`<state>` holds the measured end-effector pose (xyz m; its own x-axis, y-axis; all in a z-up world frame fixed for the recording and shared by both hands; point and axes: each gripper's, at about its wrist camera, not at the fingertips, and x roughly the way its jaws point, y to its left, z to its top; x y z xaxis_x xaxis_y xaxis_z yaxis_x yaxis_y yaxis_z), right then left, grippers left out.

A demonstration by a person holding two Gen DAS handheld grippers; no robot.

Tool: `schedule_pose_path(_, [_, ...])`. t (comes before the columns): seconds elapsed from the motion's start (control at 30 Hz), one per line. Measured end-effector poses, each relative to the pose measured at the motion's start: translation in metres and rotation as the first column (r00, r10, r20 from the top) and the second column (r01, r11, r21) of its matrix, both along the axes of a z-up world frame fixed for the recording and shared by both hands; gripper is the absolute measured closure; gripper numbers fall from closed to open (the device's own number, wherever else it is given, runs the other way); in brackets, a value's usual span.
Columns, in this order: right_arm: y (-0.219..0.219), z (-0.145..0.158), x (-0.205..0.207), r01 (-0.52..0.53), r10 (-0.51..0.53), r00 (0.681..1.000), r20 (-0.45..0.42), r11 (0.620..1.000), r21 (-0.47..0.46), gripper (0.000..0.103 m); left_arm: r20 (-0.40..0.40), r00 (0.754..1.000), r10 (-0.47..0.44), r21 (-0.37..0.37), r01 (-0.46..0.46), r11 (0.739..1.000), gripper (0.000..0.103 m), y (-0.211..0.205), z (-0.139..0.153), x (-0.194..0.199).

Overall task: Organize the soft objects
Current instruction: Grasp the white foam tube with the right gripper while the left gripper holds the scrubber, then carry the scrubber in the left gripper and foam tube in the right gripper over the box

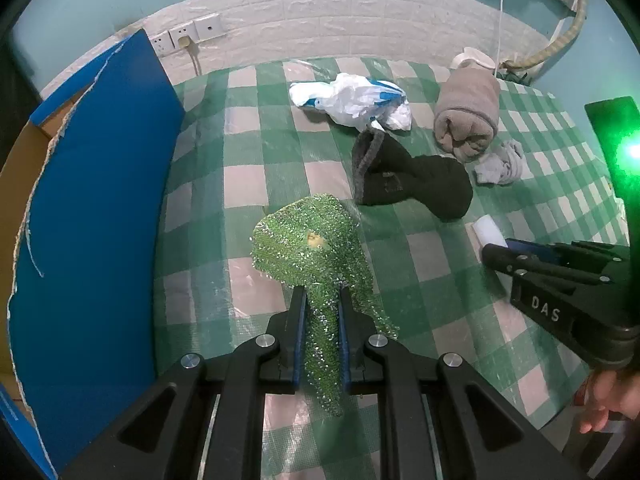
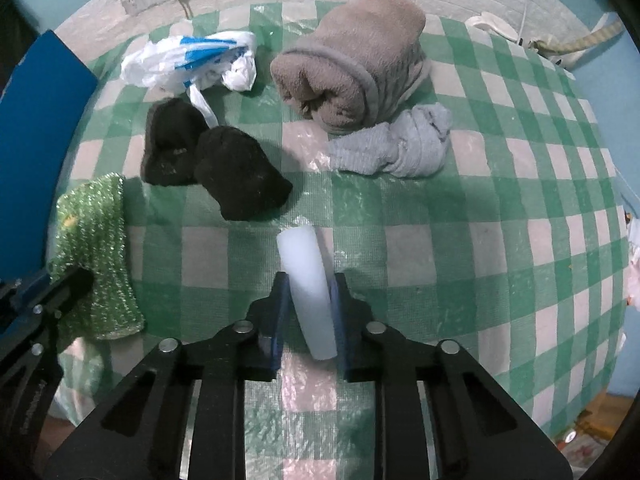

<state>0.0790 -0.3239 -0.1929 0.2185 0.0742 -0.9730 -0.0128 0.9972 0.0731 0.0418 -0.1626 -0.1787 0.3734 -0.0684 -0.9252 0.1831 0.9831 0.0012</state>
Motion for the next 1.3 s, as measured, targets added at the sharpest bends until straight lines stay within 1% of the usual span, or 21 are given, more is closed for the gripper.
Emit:
schedule_pose_path(0.57, [0.007,0.041,-0.007,0.005,-0.009,0.997,0.081,0.999,0.050,0.087,0.034,0.999,0.041,-0.035,-0.040,0.999,0.090,0.014,0.019,0.002])
schedule_pose_path(1.03, [0.019,0.073,-0.002,-0.019,0.010,0.991,0.135,0.998,0.062,0.087,0.082,0.994,0.067,-0.080,-0.061,0.995,0.089,0.028,0.047,0.000])
schedule_pose_path(1.3, [0.029,0.088,-0.001,-0.030,0.019,0.987,0.158,0.997,0.067,0.087,0.116,0.990,0.083,-0.073,-0.075,0.995,0.090,0.035,0.063,-0.003])
